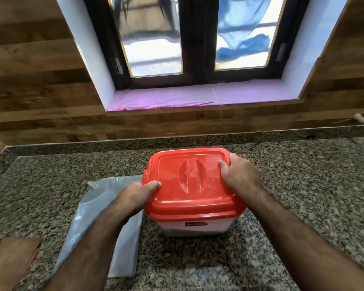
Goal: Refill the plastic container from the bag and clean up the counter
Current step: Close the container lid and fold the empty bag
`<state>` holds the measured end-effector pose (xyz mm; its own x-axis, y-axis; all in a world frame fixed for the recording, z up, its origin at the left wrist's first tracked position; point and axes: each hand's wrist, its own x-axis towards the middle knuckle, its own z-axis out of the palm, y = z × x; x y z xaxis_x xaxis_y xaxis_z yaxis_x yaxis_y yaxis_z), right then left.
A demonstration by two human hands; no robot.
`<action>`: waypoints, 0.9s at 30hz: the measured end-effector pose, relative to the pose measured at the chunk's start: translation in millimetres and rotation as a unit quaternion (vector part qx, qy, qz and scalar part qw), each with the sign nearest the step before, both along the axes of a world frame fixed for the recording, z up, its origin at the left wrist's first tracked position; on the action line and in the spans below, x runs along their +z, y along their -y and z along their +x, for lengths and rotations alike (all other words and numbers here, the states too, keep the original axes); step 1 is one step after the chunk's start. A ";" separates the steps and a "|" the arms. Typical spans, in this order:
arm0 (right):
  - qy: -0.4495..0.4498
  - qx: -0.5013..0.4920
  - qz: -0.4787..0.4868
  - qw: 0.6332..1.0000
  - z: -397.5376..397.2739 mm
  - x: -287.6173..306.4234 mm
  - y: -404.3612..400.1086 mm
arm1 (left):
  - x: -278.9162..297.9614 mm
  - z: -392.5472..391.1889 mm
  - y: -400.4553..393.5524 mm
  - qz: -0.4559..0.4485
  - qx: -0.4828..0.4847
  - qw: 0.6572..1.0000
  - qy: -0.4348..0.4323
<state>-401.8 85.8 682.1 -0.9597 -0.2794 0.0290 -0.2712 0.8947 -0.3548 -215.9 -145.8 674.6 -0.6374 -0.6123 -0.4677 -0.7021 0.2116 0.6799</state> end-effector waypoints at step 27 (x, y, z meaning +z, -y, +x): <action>-0.067 -0.002 0.163 0.984 26.1 19.6 0.7 | 16.1 -22.9 -43.9 -0.497 -0.067 0.859 0.102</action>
<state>-375.7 85.1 701.8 -0.9545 -0.2911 0.0646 -0.2924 0.9562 -0.0107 -238.8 -101.9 690.7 -0.7005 -0.7011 0.1331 -0.7090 0.7050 -0.0172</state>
